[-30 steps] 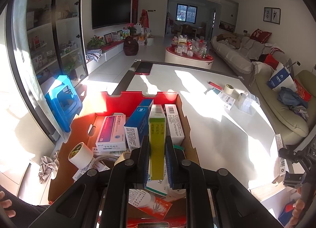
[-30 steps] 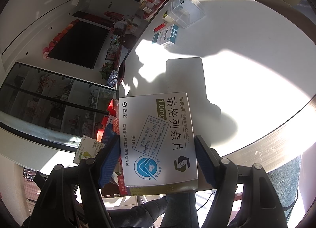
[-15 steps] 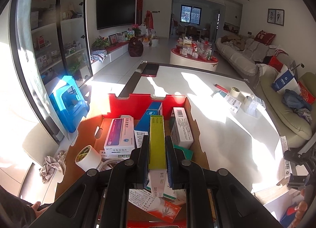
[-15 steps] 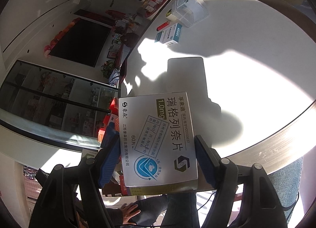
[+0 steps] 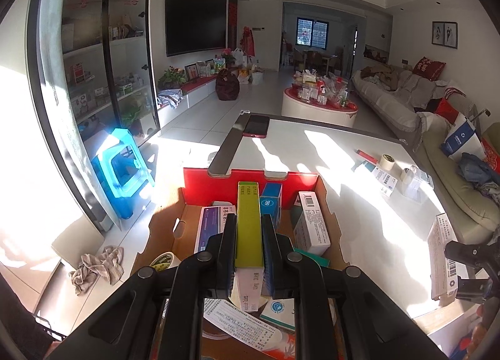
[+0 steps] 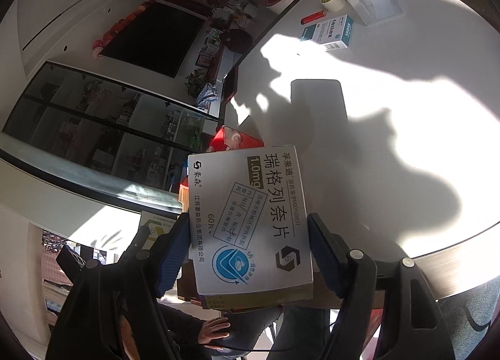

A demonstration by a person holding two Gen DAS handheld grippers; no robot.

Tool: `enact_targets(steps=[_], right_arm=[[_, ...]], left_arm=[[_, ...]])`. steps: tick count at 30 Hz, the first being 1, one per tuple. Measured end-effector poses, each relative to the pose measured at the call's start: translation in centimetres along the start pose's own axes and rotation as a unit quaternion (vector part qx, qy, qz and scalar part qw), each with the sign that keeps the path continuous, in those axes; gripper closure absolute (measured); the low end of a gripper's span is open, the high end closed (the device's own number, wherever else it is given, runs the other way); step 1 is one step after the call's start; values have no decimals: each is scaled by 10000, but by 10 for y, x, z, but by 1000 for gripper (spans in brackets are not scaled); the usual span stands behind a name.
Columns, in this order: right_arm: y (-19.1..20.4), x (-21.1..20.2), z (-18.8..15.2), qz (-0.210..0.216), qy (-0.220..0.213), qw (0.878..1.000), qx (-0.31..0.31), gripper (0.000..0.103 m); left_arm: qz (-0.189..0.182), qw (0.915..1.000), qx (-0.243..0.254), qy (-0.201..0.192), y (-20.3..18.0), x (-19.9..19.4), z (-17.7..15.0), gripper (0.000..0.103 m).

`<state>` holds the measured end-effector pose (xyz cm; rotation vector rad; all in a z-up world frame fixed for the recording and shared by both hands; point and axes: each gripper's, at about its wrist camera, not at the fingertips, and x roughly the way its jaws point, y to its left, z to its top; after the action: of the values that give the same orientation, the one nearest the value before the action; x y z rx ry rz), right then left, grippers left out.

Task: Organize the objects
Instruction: 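Lower both boxes into the tray and open both grippers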

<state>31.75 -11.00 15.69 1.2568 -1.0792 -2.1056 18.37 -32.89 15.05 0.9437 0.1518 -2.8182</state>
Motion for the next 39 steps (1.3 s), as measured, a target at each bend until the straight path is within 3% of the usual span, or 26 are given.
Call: enact_targets(steps=[9, 17, 18, 19, 20, 23, 28, 34, 39], right_arm=[[68, 67, -5, 366, 668, 9948, -675, 30], [87, 135, -20, 143, 1308, 9869, -931, 29], [86, 140, -21, 103, 1366, 9863, -925, 29], [86, 143, -22, 79, 1386, 9861, -917, 29], [85, 144, -23, -47, 1382, 9861, -916, 29], [78, 137, -18, 154, 1383, 9874, -756, 22], [67, 103, 1, 50, 947, 9923, -802, 18], [6, 50, 39, -762, 214, 9960, -409, 17], [-50, 6, 79, -1523, -411, 9875, 0, 17]], left_arm=[[174, 9998, 12, 40, 25, 22, 11, 88], [49, 9992, 90, 389, 26, 58, 5, 86], [33, 9989, 101, 459, 26, 63, 3, 74], [57, 9986, 106, 524, 26, 67, 3, 46], [115, 9984, 72, 541, 26, 69, 3, 26], [198, 9988, -92, 440, 34, 66, 3, 8], [170, 9993, -180, 275, 40, 58, 8, 3], [29, 9994, -199, 285, 28, 50, 16, 2], [-230, 9991, -166, 307, 4, 41, 27, 2]])
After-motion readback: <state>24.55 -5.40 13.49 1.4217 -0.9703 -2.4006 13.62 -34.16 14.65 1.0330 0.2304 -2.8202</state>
